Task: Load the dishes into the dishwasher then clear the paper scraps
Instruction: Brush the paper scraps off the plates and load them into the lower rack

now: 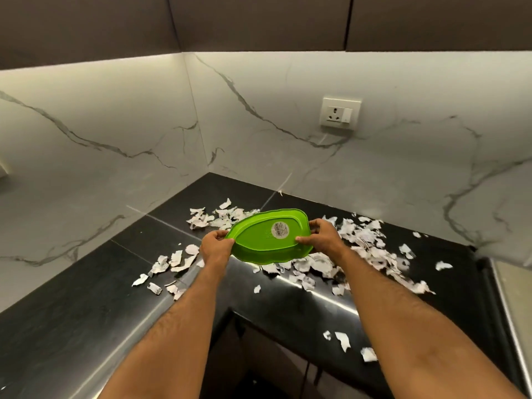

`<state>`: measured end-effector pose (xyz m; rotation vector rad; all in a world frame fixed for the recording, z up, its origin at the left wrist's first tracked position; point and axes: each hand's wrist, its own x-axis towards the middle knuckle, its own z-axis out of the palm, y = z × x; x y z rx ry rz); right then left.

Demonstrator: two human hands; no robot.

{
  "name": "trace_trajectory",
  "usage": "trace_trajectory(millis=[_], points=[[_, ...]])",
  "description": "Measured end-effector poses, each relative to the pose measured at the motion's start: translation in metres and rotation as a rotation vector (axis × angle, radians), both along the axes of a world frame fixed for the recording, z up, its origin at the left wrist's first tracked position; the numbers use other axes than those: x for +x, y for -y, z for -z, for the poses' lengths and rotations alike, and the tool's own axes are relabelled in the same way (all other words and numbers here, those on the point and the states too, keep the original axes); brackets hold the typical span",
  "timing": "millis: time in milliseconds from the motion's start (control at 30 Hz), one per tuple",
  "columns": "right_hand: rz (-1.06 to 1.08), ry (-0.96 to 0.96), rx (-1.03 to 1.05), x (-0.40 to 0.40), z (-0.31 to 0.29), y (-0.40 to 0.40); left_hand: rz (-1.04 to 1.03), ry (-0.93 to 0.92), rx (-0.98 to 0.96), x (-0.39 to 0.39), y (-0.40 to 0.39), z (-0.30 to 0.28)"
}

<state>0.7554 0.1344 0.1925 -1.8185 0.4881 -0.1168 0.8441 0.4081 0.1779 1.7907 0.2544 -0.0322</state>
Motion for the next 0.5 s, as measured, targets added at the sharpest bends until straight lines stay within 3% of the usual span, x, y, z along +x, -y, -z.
trace_trajectory(millis=[233,500], points=[[0.169,-0.002,-0.006,-0.142,0.011,-0.046,0.206,0.038,-0.045,-0.105,-0.027,0.012],[0.313,-0.160,-0.003,-0.297,0.085,-0.104,0.339,-0.053,-0.016,-0.230,-0.072,0.055]])
